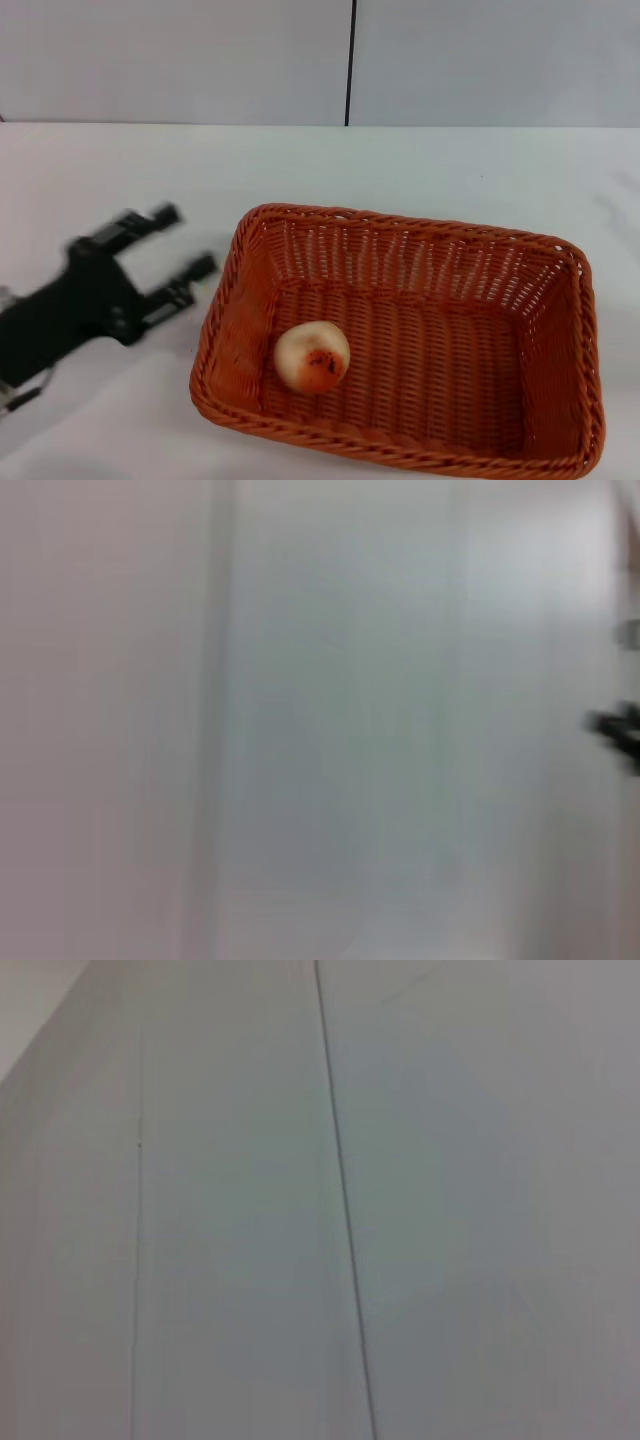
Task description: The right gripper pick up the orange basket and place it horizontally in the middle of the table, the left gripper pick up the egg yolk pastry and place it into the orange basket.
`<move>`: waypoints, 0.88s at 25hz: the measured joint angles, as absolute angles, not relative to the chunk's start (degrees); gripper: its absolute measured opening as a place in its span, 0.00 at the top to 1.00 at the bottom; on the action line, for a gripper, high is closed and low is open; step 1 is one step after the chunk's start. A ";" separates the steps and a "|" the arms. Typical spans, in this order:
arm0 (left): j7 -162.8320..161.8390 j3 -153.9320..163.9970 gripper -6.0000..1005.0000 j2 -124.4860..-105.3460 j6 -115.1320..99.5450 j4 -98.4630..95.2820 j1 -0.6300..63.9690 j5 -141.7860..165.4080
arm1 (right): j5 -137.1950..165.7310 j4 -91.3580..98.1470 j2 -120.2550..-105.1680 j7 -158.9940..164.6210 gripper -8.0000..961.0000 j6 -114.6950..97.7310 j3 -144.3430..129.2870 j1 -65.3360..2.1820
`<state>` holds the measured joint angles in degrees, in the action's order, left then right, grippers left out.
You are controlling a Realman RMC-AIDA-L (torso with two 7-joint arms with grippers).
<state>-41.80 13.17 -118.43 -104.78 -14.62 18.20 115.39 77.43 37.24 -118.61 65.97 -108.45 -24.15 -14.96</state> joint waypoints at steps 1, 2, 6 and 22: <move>-41.80 13.17 0.45 -118.43 -104.78 -14.62 18.20 115.39 | 77.43 37.21 -118.62 65.60 0.52 -108.23 -23.95 -14.84; -40.30 9.88 0.42 -118.40 -103.72 -14.47 16.27 113.92 | 77.43 37.04 -118.70 64.76 0.52 -107.54 -23.60 -14.55; -39.46 7.30 0.30 -118.39 -103.07 -14.29 14.93 112.93 | 77.43 35.49 -118.77 63.34 0.52 -106.38 -22.42 -14.35; -31.31 -13.64 0.21 -118.28 -102.37 -10.88 4.43 111.78 | 77.66 23.55 -118.43 51.13 0.52 -98.95 -15.63 -14.09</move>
